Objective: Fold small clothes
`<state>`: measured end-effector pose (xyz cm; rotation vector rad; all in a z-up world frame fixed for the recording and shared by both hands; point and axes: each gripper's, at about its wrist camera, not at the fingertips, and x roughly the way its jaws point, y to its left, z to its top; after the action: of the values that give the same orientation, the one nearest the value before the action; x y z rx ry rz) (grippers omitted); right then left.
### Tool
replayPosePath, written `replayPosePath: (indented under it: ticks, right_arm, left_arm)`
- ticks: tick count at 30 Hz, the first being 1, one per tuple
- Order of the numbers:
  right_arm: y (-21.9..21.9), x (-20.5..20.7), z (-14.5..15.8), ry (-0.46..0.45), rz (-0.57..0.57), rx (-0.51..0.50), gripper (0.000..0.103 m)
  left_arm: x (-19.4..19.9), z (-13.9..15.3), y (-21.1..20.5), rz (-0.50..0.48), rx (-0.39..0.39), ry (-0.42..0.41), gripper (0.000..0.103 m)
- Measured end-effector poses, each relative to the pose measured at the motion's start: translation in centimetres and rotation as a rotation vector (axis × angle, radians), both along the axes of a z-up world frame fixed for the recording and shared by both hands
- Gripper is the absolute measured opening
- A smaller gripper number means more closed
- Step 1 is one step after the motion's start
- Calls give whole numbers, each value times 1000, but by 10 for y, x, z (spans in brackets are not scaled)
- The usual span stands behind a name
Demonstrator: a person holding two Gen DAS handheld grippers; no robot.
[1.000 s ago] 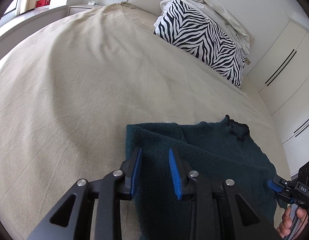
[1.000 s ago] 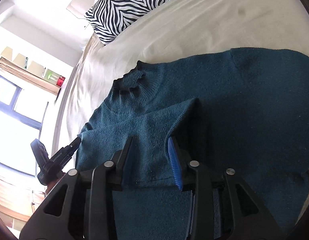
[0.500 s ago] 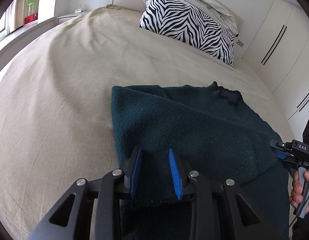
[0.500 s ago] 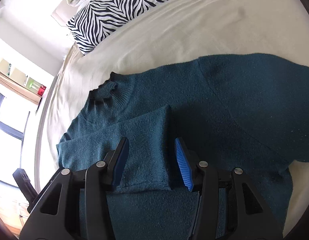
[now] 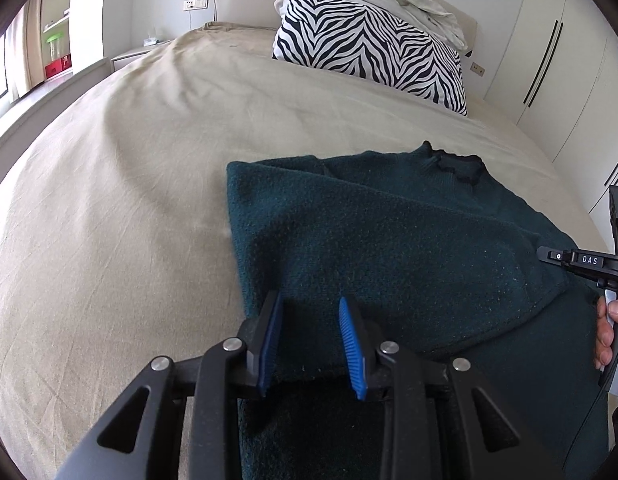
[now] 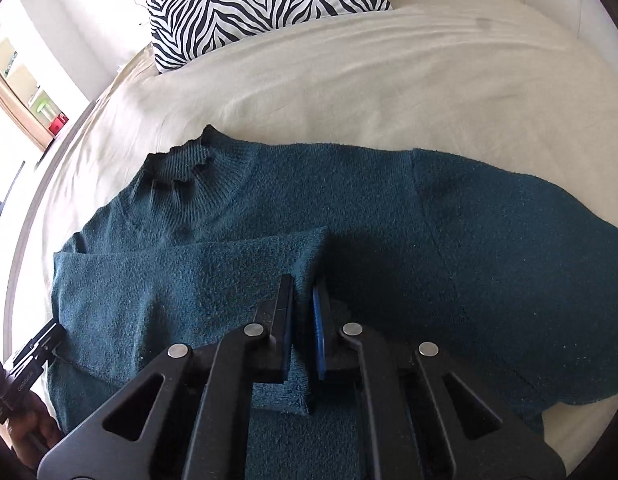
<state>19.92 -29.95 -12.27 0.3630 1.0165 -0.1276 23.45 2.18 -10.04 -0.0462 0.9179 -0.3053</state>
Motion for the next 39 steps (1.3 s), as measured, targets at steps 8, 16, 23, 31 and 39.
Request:
replayPosePath:
  ticks: [8, 16, 23, 31, 39]
  right_arm:
    - [-29, -22, -6, -70, -22, 126, 18]
    - [-151, -174, 17, -236, -368, 245, 60]
    - [-275, -330, -24, -306, -769, 530, 59]
    - [-343, -360, -42, -435, -978, 667, 59]
    - [-351, -309, -7, -327, -863, 452, 16]
  left_arm:
    - [-4, 0, -7, -4, 61, -15, 34]
    - [-30, 23, -14, 32, 18, -36, 53]
    - [-47, 44, -60, -37, -90, -36, 62]
    - [-56, 34, -108, -94, -217, 71, 64]
    - [-48, 18, -101, -60, -320, 153, 64]
